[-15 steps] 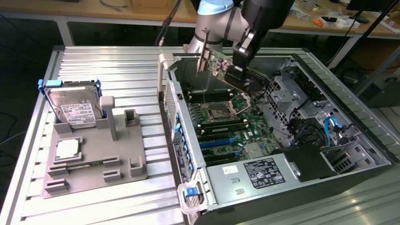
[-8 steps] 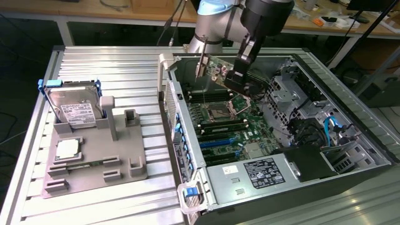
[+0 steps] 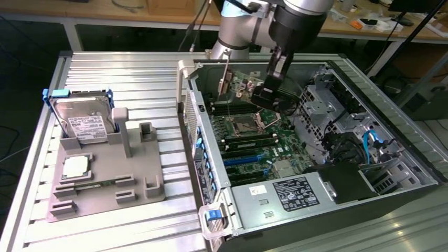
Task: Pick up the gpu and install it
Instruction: 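Insert the gpu into the slot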
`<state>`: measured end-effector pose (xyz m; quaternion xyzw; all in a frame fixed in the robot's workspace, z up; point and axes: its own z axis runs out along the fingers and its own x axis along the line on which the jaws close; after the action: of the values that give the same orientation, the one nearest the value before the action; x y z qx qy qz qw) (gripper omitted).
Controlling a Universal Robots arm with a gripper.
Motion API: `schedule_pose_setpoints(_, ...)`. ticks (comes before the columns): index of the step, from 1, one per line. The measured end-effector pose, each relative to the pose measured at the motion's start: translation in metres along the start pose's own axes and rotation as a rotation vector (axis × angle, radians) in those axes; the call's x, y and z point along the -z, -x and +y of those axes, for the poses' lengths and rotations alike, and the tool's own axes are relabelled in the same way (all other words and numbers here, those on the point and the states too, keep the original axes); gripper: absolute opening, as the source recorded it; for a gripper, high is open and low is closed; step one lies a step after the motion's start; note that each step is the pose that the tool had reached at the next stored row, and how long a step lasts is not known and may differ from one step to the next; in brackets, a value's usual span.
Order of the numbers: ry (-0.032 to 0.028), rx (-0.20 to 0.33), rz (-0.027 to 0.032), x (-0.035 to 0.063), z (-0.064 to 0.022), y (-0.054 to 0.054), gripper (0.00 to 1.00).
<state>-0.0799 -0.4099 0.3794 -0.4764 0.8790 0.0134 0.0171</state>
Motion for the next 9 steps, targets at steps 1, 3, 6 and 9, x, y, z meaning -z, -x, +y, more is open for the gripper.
schedule_pose_setpoints(1,0.0005,0.011,0.0002,-0.0017,-0.0005,0.0,0.27)
schedule_pose_setpoints(3,0.0015,0.033,0.0007,-0.0053,-0.0017,0.001,0.27)
schedule_pose_setpoints(6,0.0044,0.084,0.0017,-0.0146,-0.0066,0.004,0.27)
schedule_pose_setpoints(9,0.0058,0.112,0.0021,-0.0196,-0.0089,0.005,0.27)
